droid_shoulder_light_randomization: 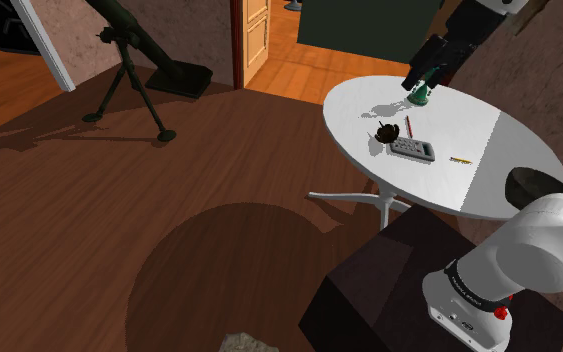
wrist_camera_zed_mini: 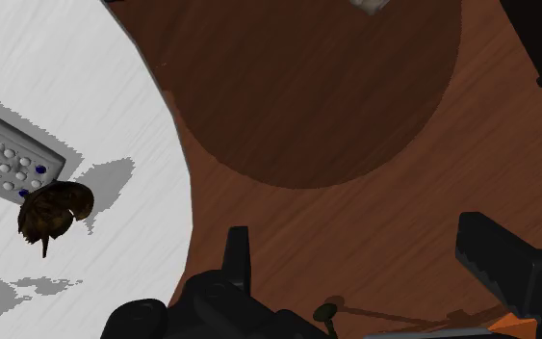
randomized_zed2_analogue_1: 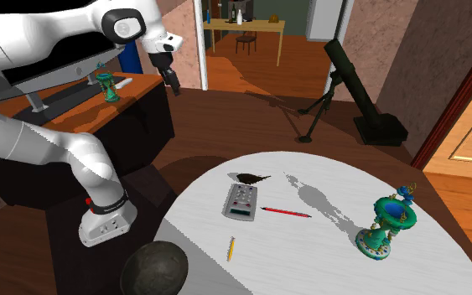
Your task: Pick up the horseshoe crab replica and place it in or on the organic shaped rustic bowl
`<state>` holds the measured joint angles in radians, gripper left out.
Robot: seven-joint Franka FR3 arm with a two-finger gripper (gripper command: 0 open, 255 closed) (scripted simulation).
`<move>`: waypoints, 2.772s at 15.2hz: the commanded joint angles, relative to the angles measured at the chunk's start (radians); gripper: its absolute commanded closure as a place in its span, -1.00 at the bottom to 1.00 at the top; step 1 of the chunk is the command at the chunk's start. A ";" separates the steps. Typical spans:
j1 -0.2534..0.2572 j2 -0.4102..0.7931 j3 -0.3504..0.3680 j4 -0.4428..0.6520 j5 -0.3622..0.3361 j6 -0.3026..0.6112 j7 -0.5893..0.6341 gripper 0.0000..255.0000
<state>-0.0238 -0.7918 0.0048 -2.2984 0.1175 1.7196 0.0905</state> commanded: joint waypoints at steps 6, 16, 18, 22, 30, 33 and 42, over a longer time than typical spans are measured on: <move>-0.025 0.088 -0.093 -0.022 -0.023 0.075 -0.095 -1.00; -0.057 0.341 -0.277 0.017 -0.025 0.212 -0.292 -1.00; -0.060 0.403 -0.313 0.039 -0.014 0.234 -0.335 -1.00; -0.066 0.537 -0.381 0.095 0.024 0.270 -0.425 -1.00; -0.104 0.843 -0.480 0.264 0.164 0.293 -0.623 -1.00; -0.138 0.967 -0.495 0.347 0.227 0.282 -0.692 -1.00; -0.209 1.173 -0.482 0.465 0.328 0.295 -0.784 -1.00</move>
<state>-0.2322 0.3712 -0.4804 -1.8312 0.4380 2.0035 -0.6893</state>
